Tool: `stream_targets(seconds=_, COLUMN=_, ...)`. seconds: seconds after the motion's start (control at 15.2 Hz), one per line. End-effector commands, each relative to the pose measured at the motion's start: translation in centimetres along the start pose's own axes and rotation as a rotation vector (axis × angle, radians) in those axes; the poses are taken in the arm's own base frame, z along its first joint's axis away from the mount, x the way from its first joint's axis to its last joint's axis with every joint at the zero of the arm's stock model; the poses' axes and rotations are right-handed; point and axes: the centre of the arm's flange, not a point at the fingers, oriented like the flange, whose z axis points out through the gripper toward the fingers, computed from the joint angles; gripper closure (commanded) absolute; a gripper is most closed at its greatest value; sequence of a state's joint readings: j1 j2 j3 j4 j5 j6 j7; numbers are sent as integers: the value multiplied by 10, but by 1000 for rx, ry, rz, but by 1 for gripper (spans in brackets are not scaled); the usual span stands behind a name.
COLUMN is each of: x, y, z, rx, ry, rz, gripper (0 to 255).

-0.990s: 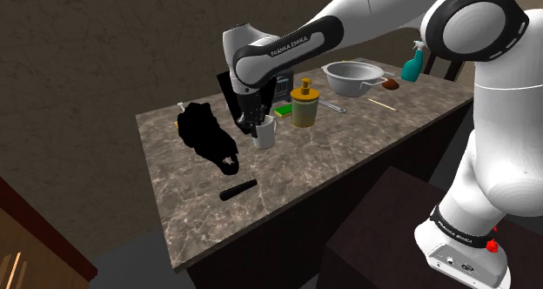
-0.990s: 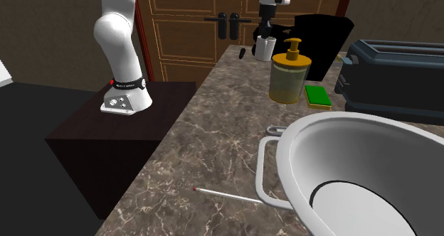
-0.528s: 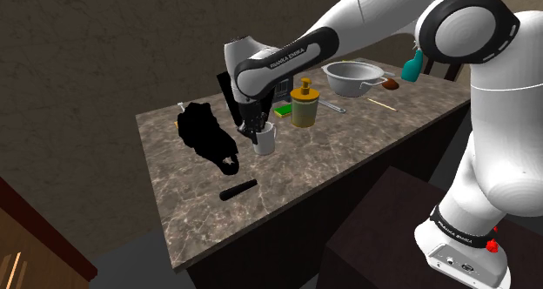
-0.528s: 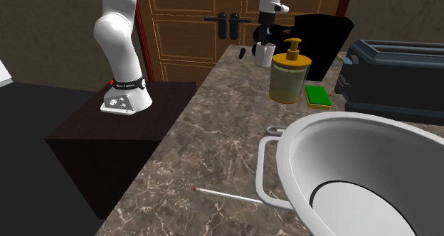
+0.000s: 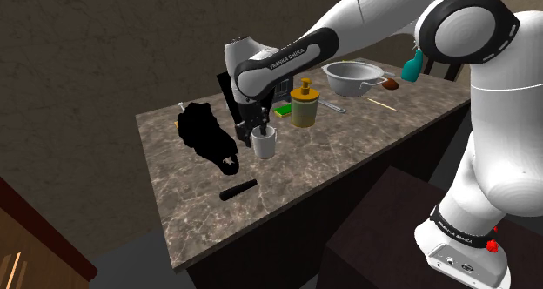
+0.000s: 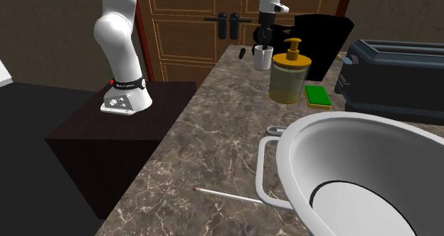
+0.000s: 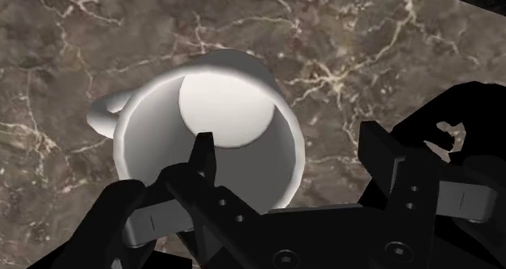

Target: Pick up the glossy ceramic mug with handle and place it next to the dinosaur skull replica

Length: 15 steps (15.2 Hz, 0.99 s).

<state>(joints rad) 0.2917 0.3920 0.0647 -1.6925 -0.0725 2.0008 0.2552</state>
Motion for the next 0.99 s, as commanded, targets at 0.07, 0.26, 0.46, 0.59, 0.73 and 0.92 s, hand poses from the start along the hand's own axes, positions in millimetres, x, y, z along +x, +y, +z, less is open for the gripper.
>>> stream_targets(seconds=0.07, x=0, y=0, z=0, rx=0, ry=0, rz=0, gripper=0)
stream_targets(seconds=0.26, x=0, y=0, z=-26, rx=0, ry=0, rz=0, gripper=0)
stream_targets(seconds=0.46, x=0, y=0, z=-50, rx=0, ry=0, rz=0, gripper=0)
stream_targets(seconds=0.59, x=0, y=0, z=-50, rx=0, ry=0, rz=0, gripper=0)
stream_targets(seconds=0.73, x=0, y=0, z=-50, rx=0, ry=0, rz=0, gripper=0)
stream_targets(seconds=0.92, x=0, y=0, z=-50, rx=0, ry=0, rz=0, gripper=0)
